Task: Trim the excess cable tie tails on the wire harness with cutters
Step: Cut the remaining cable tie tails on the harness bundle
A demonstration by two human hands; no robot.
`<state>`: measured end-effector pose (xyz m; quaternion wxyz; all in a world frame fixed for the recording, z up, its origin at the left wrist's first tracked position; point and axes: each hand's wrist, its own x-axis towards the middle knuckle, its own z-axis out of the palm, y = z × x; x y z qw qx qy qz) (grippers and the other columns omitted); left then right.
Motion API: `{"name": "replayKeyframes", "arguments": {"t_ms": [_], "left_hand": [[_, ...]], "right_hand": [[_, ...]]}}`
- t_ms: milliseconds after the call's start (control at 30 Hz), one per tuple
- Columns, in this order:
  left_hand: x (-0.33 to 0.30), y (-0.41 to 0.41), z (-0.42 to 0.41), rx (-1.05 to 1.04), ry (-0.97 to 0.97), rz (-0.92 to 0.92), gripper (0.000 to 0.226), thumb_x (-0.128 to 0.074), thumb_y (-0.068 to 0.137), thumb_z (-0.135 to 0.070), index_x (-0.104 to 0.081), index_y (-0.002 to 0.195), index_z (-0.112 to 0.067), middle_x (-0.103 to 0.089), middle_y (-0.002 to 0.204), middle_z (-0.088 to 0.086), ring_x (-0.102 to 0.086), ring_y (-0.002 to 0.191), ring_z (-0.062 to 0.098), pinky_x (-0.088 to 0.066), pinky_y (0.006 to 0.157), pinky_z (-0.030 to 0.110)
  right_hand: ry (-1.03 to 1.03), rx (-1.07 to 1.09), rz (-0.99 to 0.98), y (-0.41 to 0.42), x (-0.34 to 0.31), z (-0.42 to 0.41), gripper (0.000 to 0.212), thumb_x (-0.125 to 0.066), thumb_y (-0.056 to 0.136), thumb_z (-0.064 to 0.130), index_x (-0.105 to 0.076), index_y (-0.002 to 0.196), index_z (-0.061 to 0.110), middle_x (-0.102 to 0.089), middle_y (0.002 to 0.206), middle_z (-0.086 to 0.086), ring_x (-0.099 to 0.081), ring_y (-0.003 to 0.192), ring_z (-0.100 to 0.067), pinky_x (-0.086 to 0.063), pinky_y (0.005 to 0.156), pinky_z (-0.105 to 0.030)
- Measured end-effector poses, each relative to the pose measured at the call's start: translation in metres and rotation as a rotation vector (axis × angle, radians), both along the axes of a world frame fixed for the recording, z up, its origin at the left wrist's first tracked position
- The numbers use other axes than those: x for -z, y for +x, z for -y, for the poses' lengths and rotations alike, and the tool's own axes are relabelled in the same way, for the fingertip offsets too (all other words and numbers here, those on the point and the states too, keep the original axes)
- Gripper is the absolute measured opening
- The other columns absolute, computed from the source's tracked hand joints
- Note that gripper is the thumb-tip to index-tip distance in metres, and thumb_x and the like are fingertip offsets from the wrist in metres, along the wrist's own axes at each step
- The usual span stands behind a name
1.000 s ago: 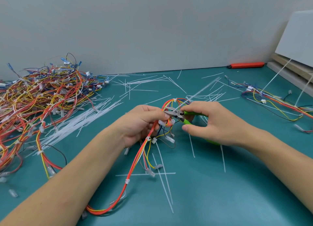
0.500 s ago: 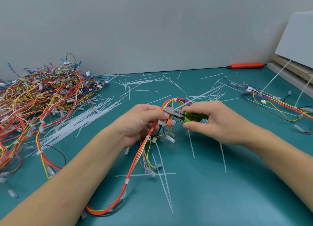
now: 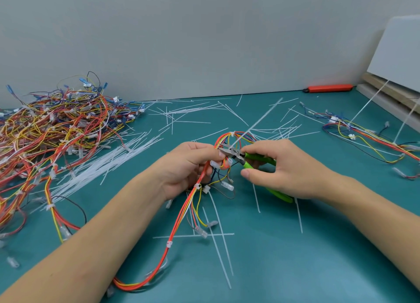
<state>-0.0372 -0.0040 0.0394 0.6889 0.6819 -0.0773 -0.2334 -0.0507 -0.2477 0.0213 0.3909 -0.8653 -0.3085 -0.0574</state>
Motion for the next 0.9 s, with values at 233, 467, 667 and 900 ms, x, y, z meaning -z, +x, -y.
{"name": "replayKeyframes", "arguments": {"t_ms": [233, 467, 667, 900], "left_hand": [[-0.0049, -0.0019, 0.0002, -0.019, -0.019, -0.02, 0.032, -0.063, 0.093, -0.009, -0.073, 0.064, -0.018, -0.07, 0.073, 0.002, -0.048, 0.046, 0.004, -0.04, 0.05, 0.016], [-0.0058, -0.0039, 0.002, -0.037, -0.021, -0.041, 0.031, -0.062, 0.092, -0.007, -0.072, 0.064, -0.016, -0.07, 0.072, 0.003, -0.047, 0.045, 0.005, -0.039, 0.048, 0.017], [-0.0057, -0.0054, 0.0022, -0.003, -0.002, -0.033, 0.027, -0.066, 0.088, -0.01, -0.073, 0.062, -0.017, -0.07, 0.073, 0.001, -0.047, 0.046, 0.004, -0.037, 0.049, 0.016], [-0.0076, -0.0052, 0.0016, -0.035, 0.0, -0.035, 0.035, -0.061, 0.093, -0.008, -0.073, 0.061, -0.018, -0.071, 0.072, 0.001, -0.047, 0.046, 0.004, -0.037, 0.051, 0.018]], "right_hand": [[-0.05, -0.05, 0.006, 0.0002, -0.0075, 0.0012, 0.009, -0.07, 0.099, 0.026, -0.071, 0.096, 0.017, -0.05, 0.071, -0.001, -0.044, 0.067, -0.019, -0.04, 0.063, -0.032], [0.017, -0.002, 0.049, 0.0022, -0.0001, 0.0004, 0.026, -0.079, 0.092, 0.023, -0.071, 0.116, 0.024, -0.068, 0.093, 0.009, -0.066, 0.088, -0.016, -0.054, 0.086, -0.026], [0.021, 0.012, -0.003, -0.0002, 0.0024, -0.0014, 0.03, -0.076, 0.088, 0.037, -0.073, 0.113, 0.021, -0.068, 0.088, 0.009, -0.066, 0.082, -0.015, -0.056, 0.08, -0.031], [-0.001, -0.011, -0.017, -0.0021, -0.0031, -0.0038, 0.013, -0.074, 0.096, 0.022, -0.073, 0.107, 0.016, -0.058, 0.075, 0.001, -0.049, 0.065, -0.009, -0.045, 0.063, -0.024]]}}
